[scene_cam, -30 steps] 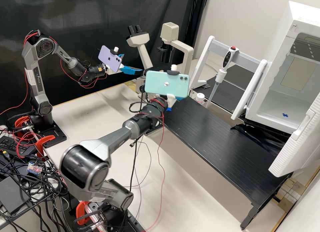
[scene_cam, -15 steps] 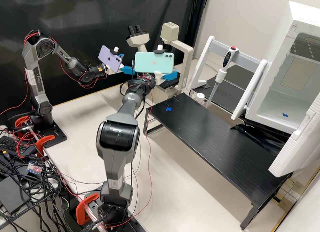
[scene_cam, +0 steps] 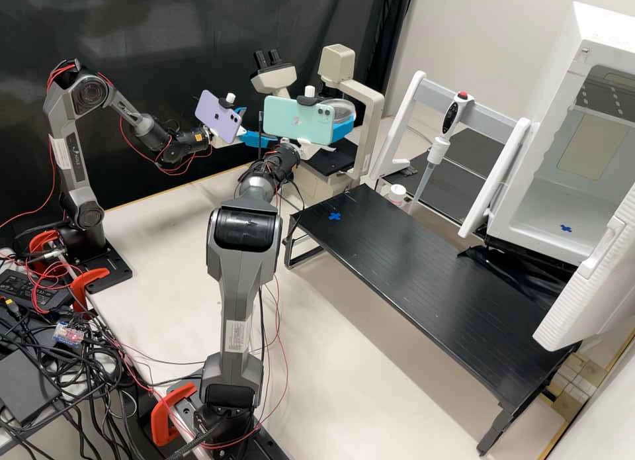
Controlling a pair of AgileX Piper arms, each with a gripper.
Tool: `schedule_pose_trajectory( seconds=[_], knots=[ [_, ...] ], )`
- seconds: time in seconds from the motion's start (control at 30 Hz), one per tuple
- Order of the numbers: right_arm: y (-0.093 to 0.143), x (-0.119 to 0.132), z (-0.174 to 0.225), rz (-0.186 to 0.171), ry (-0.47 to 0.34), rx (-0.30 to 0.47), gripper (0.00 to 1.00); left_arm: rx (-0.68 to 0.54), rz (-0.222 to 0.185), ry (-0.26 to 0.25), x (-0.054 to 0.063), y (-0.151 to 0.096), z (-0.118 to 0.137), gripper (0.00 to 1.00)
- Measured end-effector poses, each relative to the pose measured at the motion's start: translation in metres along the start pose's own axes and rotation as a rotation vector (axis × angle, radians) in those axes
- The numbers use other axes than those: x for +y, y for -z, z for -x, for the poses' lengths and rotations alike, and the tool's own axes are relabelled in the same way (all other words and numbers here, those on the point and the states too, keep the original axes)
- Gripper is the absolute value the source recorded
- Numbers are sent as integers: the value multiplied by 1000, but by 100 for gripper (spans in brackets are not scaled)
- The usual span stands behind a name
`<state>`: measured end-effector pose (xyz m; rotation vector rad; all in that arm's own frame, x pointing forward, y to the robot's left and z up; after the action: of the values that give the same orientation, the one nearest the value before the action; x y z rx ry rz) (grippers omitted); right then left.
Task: Move the petri dish to the microscope
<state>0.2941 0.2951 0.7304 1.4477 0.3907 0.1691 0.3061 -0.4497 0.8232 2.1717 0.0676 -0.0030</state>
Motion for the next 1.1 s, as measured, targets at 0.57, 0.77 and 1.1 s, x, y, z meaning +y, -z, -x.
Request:
schedule_pose_trajectory(
  seconds=[0.57,0.77,1.1],
  knots=[
    [-11,-23,2,-72,80,14,0,0,0,0,0,0,0,100],
    [-19,-45,-8,-57,126,-12,0,0,0,0,0,0,0,100],
    [-25,-74,-29,-58,195,-44,0,0,0,0,0,0,0,100]
  ],
)
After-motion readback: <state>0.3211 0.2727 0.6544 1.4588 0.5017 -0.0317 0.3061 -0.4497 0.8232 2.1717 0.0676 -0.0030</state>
